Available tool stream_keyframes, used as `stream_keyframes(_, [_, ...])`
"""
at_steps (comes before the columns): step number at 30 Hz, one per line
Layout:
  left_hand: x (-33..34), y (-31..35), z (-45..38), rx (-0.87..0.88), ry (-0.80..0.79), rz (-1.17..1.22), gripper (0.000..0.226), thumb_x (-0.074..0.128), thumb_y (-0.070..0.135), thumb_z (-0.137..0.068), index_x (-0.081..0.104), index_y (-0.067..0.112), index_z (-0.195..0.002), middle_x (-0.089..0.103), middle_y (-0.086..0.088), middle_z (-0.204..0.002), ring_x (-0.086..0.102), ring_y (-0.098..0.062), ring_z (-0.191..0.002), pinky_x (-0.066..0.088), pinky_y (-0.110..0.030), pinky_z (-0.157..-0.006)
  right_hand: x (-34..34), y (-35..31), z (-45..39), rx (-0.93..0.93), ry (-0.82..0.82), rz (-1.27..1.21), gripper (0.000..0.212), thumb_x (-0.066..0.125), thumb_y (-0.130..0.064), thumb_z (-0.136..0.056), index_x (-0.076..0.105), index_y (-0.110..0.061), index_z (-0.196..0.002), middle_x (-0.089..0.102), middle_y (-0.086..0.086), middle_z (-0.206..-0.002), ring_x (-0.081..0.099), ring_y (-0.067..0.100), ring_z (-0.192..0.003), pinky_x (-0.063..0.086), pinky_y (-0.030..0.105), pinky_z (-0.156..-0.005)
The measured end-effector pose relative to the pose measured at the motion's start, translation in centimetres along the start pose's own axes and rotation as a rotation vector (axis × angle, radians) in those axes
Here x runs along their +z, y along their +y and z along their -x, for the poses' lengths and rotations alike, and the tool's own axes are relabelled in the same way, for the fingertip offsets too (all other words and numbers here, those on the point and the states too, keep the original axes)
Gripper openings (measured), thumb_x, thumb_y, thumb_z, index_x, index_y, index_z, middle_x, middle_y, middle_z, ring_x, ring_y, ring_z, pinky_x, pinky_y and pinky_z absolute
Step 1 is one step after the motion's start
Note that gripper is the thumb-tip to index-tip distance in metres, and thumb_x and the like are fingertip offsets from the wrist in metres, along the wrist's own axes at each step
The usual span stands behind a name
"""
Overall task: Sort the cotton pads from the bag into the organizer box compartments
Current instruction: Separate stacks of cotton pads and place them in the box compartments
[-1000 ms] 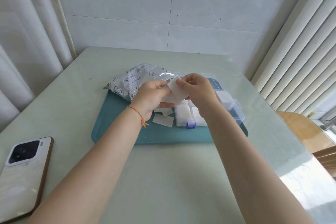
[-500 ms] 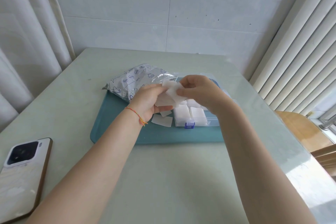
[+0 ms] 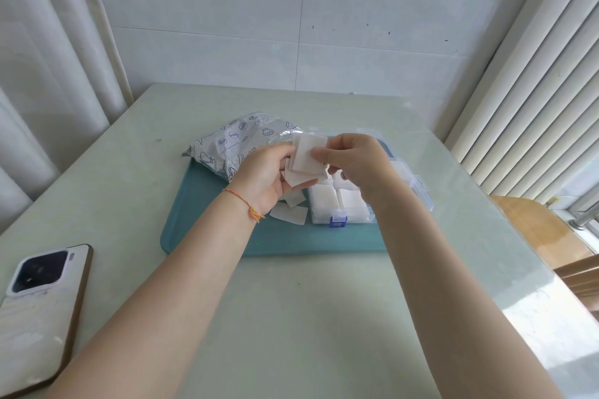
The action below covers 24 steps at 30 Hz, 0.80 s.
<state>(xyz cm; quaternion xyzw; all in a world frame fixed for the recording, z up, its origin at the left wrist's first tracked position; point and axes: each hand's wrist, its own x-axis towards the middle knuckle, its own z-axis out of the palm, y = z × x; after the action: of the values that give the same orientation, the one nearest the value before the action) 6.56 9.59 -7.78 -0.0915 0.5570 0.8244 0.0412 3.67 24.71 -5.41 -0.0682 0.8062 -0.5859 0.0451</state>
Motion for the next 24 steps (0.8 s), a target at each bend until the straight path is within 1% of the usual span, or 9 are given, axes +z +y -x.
stream_keyframes(2, [0.1,0.1,0.1,-0.006,-0.015,-0.017,0.026,0.047,0.012,-0.098,0.07,0.006,-0.107,0.07,-0.02,-0.105,0.068,-0.031,-0.093,0.057,-0.044,-0.083,0.1,-0.1,0.1,-0.022,0.025,0.04,0.017,0.078,-0.015,-0.081,0.065,-0.004,-0.086,0.061,0.002,-0.071,0.05,0.006,-0.047,0.038,0.012,-0.043])
stream_keyframes(4, [0.1,0.1,0.2,-0.008,-0.026,-0.022,0.026,0.047,0.012,-0.098,0.069,0.005,-0.109,0.07,-0.02,-0.104,0.068,-0.031,-0.093,0.057,-0.044,-0.083,0.4,-0.2,0.1,-0.041,0.046,0.071,0.018,0.079,-0.014,-0.081,0.065,-0.004,-0.085,0.062,0.003,-0.071,0.051,0.01,-0.051,0.041,0.012,-0.047])
stream_keyframes(7, [0.1,0.0,0.1,-0.004,-0.031,-0.023,0.026,0.047,0.012,-0.099,0.069,0.004,-0.111,0.071,-0.018,-0.099,0.07,-0.029,-0.089,0.057,-0.044,-0.082,0.8,0.0,0.0,-0.062,0.078,0.077,0.018,0.079,-0.014,-0.08,0.062,-0.008,-0.076,0.061,0.003,-0.07,0.051,0.012,-0.052,0.044,0.019,-0.053])
stream_keyframes(10, [0.2,0.0,0.1,0.01,-0.05,-0.005,0.025,0.046,0.013,-0.1,0.07,0.006,-0.104,0.073,-0.012,-0.088,0.072,-0.024,-0.079,0.057,-0.044,-0.081,1.2,0.3,-0.1,-0.063,0.11,0.075,0.024,0.08,-0.015,-0.079,0.058,-0.014,-0.07,0.062,0.003,-0.073,0.053,0.015,-0.058,0.046,0.026,-0.06])
stream_keyframes(13, [0.2,-0.2,0.1,0.035,-0.059,-0.002,0.019,0.05,0.01,-0.1,0.069,0.007,-0.098,0.073,-0.011,-0.083,0.072,-0.023,-0.075,0.059,-0.041,-0.078,1.6,0.6,-0.3,-0.05,0.153,0.081,0.024,0.081,-0.021,-0.077,0.057,-0.02,-0.074,0.067,0.006,-0.083,0.058,0.019,-0.068,0.049,0.032,-0.068])
stream_keyframes(17, [0.1,-0.8,0.0,0.075,-0.06,-0.037,0.02,0.047,0.002,-0.099,0.066,0.007,-0.102,0.072,-0.01,-0.086,0.072,-0.021,-0.074,0.06,-0.037,-0.074,2.1,0.8,-0.4,-0.054,0.158,0.107,0.023,0.079,-0.023,-0.078,0.057,-0.023,-0.077,0.069,0.009,-0.089,0.061,0.021,-0.075,0.052,0.036,-0.071])
stream_keyframes(19, [0.2,-0.8,-0.1,0.086,-0.054,-0.02,0.021,0.045,0.001,-0.1,0.066,0.005,-0.104,0.072,-0.01,-0.086,0.072,-0.018,-0.072,0.059,-0.036,-0.074,2.4,0.7,-0.2,-0.075,0.175,0.105,0.019,0.076,-0.022,-0.08,0.057,-0.024,-0.081,0.068,0.004,-0.088,0.063,0.02,-0.077,0.051,0.033,-0.067])
stream_keyframes(21, [0.3,-0.8,-0.1,0.1,-0.05,-0.005,0.023,0.044,0.0,-0.1,0.066,0.005,-0.105,0.071,-0.01,-0.09,0.07,-0.018,-0.076,0.059,-0.037,-0.075,2.7,0.6,0.0,-0.098,0.185,0.109,0.015,0.073,-0.02,-0.082,0.058,-0.021,-0.087,0.065,0.0,-0.085,0.06,0.016,-0.074,0.045,0.026,-0.06])
stream_keyframes(24, [0.1,-0.7,-0.1,0.104,-0.049,0.009,0.026,0.042,-0.002,-0.1,0.066,0.002,-0.108,0.07,-0.014,-0.095,0.069,-0.021,-0.082,0.059,-0.039,-0.077,2.8,0.6,0.1,-0.124,0.19,0.114,0.014,0.071,-0.019,-0.083,0.058,-0.019,-0.086,0.06,-0.003,-0.077,0.057,0.015,-0.07,0.04,0.024,-0.057])
